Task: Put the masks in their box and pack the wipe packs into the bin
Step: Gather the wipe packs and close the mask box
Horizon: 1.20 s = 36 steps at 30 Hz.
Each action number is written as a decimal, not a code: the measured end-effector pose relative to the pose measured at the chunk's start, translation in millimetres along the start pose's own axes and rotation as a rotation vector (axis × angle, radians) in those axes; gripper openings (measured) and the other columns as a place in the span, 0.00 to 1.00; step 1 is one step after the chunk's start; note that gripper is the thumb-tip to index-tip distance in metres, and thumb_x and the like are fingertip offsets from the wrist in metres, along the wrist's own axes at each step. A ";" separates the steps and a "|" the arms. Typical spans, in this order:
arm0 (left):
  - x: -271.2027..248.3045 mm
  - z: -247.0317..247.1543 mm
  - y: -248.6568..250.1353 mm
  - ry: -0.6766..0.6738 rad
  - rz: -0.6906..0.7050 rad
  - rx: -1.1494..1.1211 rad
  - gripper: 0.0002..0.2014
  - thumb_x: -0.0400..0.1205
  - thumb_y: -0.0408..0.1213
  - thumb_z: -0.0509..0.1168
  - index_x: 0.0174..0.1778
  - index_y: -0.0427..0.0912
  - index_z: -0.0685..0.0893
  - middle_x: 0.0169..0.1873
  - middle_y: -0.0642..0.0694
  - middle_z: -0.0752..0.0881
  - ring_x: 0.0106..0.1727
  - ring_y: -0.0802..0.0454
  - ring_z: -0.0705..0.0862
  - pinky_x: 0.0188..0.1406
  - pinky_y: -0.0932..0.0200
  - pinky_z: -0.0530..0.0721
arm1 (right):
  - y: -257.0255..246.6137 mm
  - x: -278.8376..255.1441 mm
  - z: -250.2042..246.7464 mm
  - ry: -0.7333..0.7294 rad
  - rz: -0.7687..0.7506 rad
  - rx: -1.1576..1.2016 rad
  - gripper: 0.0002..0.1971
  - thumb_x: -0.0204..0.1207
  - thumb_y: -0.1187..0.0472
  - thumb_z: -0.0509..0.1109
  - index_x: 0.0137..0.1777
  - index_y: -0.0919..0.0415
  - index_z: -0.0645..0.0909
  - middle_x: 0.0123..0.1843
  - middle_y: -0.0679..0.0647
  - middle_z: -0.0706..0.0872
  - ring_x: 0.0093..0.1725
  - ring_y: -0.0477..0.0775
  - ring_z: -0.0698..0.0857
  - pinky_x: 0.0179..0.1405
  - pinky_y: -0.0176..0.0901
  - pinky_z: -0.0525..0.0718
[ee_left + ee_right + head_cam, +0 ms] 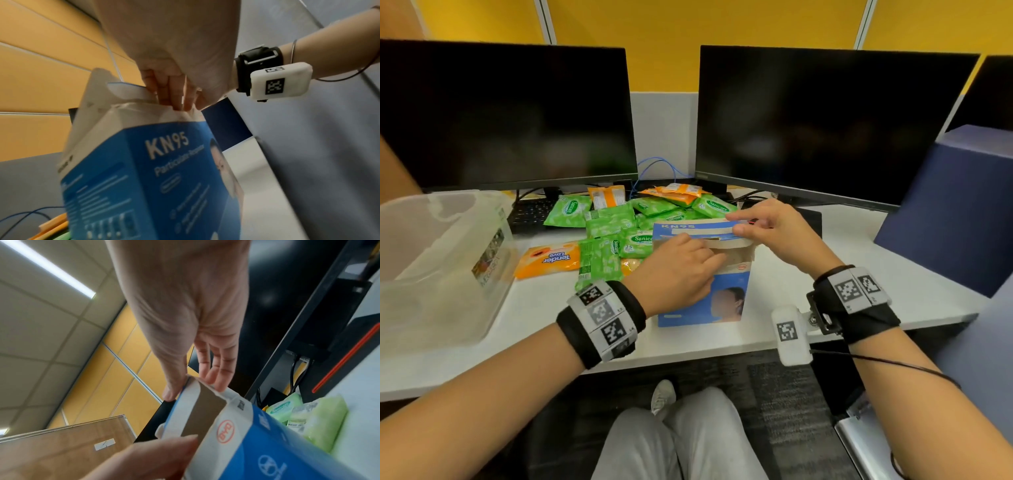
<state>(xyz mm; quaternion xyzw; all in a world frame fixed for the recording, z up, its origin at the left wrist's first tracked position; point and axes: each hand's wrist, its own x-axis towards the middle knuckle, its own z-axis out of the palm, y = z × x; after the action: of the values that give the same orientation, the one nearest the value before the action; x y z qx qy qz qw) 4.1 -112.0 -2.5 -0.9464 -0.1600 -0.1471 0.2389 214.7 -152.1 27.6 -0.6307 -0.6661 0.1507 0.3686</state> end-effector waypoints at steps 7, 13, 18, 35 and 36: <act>3.6 -1.2 2.8 0.130 -0.006 -0.037 0.14 0.79 0.42 0.52 0.49 0.46 0.83 0.43 0.48 0.86 0.44 0.46 0.83 0.44 0.54 0.65 | 1.9 -1.4 3.7 0.006 0.038 -0.010 0.20 0.74 0.44 0.71 0.65 0.46 0.82 0.61 0.44 0.76 0.49 0.39 0.81 0.43 0.31 0.81; 13.4 -4.0 -31.2 0.197 -0.215 0.009 0.19 0.69 0.28 0.67 0.54 0.49 0.85 0.69 0.38 0.78 0.71 0.38 0.66 0.64 0.39 0.63 | 5.0 -2.8 6.6 0.108 0.127 0.225 0.23 0.81 0.47 0.65 0.74 0.49 0.69 0.63 0.47 0.80 0.59 0.49 0.83 0.49 0.40 0.86; 24.1 -13.3 -60.5 0.305 -0.634 -0.128 0.24 0.72 0.21 0.61 0.61 0.48 0.79 0.68 0.37 0.71 0.73 0.37 0.67 0.66 0.37 0.66 | 6.2 -3.1 10.7 0.013 0.109 0.160 0.15 0.80 0.51 0.68 0.64 0.51 0.79 0.58 0.46 0.85 0.56 0.48 0.85 0.48 0.40 0.86; 36.6 1.3 -83.1 0.148 -1.327 -1.707 0.30 0.83 0.46 0.62 0.80 0.47 0.61 0.77 0.37 0.65 0.74 0.40 0.72 0.63 0.52 0.76 | -10.8 19.5 18.7 -0.201 0.359 0.369 0.37 0.80 0.65 0.68 0.84 0.55 0.52 0.64 0.50 0.79 0.61 0.52 0.82 0.62 0.51 0.82; 34.8 -1.6 -81.9 0.226 -1.330 -1.765 0.28 0.84 0.45 0.61 0.79 0.47 0.62 0.77 0.37 0.66 0.74 0.40 0.72 0.63 0.53 0.74 | -8.6 19.7 22.4 -0.196 0.347 0.348 0.39 0.80 0.65 0.68 0.85 0.53 0.49 0.66 0.49 0.77 0.63 0.53 0.81 0.65 0.53 0.81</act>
<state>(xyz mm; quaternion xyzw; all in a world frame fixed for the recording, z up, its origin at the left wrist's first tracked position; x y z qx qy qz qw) 4.7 -36.4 44.4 -0.4909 -0.4521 -0.3938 -0.6321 194.5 -128.8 23.9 -0.6450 -0.5443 0.3845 0.3739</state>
